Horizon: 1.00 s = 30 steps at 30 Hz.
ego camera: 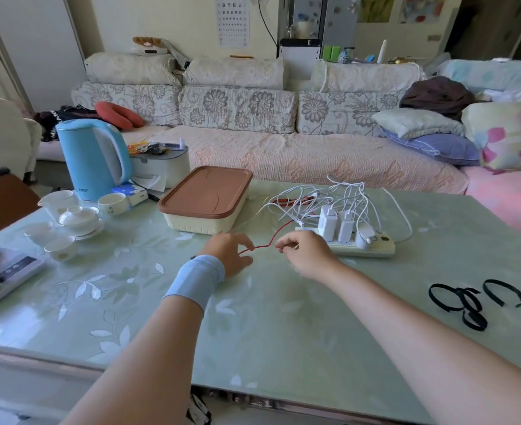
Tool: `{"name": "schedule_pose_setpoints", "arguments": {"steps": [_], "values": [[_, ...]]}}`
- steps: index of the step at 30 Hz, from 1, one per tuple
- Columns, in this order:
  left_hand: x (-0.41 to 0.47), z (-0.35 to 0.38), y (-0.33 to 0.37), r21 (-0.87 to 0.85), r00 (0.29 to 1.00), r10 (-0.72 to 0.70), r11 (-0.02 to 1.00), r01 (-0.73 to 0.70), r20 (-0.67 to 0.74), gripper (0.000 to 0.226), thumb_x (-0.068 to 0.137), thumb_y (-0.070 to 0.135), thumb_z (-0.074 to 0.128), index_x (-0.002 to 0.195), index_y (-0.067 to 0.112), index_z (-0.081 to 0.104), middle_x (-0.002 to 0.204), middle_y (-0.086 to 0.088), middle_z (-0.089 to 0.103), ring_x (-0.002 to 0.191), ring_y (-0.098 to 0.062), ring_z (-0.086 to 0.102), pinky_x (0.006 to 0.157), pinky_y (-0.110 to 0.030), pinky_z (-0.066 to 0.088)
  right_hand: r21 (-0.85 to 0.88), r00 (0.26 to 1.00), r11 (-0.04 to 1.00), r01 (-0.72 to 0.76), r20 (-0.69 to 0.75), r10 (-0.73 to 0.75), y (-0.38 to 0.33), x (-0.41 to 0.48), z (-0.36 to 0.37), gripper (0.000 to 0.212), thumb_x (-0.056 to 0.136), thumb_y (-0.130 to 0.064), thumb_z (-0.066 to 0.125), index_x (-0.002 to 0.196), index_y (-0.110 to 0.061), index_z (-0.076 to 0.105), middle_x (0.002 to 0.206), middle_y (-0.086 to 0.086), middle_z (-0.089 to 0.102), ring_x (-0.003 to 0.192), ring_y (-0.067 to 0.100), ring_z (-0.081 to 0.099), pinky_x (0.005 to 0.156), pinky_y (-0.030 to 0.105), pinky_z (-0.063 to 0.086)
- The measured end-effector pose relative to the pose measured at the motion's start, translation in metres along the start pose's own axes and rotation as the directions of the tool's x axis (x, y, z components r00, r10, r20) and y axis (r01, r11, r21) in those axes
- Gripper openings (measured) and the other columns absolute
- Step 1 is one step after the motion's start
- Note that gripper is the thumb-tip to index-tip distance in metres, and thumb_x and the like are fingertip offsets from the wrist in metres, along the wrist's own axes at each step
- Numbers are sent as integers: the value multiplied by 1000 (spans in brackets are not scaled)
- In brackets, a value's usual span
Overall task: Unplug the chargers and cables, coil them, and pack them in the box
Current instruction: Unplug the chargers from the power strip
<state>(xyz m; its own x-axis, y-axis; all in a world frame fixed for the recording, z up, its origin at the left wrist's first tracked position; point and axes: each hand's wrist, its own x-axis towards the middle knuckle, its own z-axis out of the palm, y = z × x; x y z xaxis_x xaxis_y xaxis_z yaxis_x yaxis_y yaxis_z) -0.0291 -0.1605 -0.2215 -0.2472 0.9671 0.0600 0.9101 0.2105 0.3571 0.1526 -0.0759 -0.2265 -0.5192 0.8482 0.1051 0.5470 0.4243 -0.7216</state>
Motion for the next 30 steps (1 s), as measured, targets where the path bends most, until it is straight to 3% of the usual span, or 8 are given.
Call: {"name": "schedule_pose_setpoints", "arguments": {"steps": [2, 5, 10, 13, 16, 22, 25, 30], "values": [[11, 5, 24, -101, 993, 68, 992, -78, -99, 21, 87, 30, 65, 108, 29, 67, 115, 2, 61, 110, -20, 52, 92, -27, 40, -64, 997, 998, 21, -67, -25, 7, 0, -17, 27, 90, -10, 55, 93, -28, 75, 97, -9, 73, 86, 10, 63, 84, 24, 50], [29, 17, 63, -190, 974, 140, 966, -173, -176, 22, 88, 24, 62, 109, 27, 66, 115, 4, 63, 107, -19, 56, 93, -29, 44, -135, 967, 991, 12, -250, -46, 19, -2, -48, 30, 85, -7, 52, 85, -27, 74, 93, -11, 70, 80, 12, 59, 72, 24, 45], [55, 40, 109, -132, 934, 259, 946, -297, -244, 27, 90, 18, 57, 115, 24, 65, 124, 4, 60, 116, -19, 51, 98, -31, 42, -164, 849, 986, -23, -524, -67, 62, -5, -96, 26, 77, 3, 51, 77, -20, 62, 91, -1, 60, 81, 22, 56, 71, 31, 43], [71, 54, 127, -29, 892, 356, 925, -379, -279, 28, 92, 15, 54, 117, 20, 65, 129, 2, 58, 125, -22, 45, 105, -37, 38, -130, 884, 983, -130, -465, 55, 96, 0, -112, 23, 83, 0, 53, 88, -21, 60, 102, 4, 61, 89, 24, 58, 77, 29, 42], [88, 66, 144, 16, 842, 433, 892, -452, -322, 28, 92, 13, 54, 115, 17, 68, 130, -1, 61, 129, -26, 45, 108, -40, 36, -123, 927, 983, -136, -365, 83, 120, 7, -115, 5, 91, -19, 61, 95, -22, 61, 105, 3, 60, 89, 19, 58, 76, 23, 36], [110, 86, 169, 147, 868, 398, 917, -370, -298, 30, 89, 32, 57, 119, 29, 60, 130, 6, 56, 124, -28, 43, 103, -40, 36, -227, 981, 959, -171, -130, 145, 123, 30, -118, 52, 84, -36, 65, 132, -23, 52, 129, 9, 53, 116, 27, 54, 96, 30, 42], [115, 93, 171, 163, 878, 384, 922, -350, -286, 34, 87, 31, 61, 120, 29, 55, 130, 5, 55, 125, -32, 40, 99, -43, 40, -302, 982, 934, -189, -45, 184, 121, 39, -121, 54, 77, -45, 67, 127, -27, 54, 126, 9, 55, 114, 28, 54, 91, 32, 44], [128, 100, 161, 292, 833, 489, 862, -415, -259, 37, 89, 24, 59, 126, 30, 60, 135, 0, 56, 119, -35, 47, 107, -37, 34, -438, 980, 877, -195, -50, 193, 122, 48, -118, 52, 80, -55, 60, 118, -20, 52, 122, 9, 63, 110, 31, 59, 88, 36, 49]]}}
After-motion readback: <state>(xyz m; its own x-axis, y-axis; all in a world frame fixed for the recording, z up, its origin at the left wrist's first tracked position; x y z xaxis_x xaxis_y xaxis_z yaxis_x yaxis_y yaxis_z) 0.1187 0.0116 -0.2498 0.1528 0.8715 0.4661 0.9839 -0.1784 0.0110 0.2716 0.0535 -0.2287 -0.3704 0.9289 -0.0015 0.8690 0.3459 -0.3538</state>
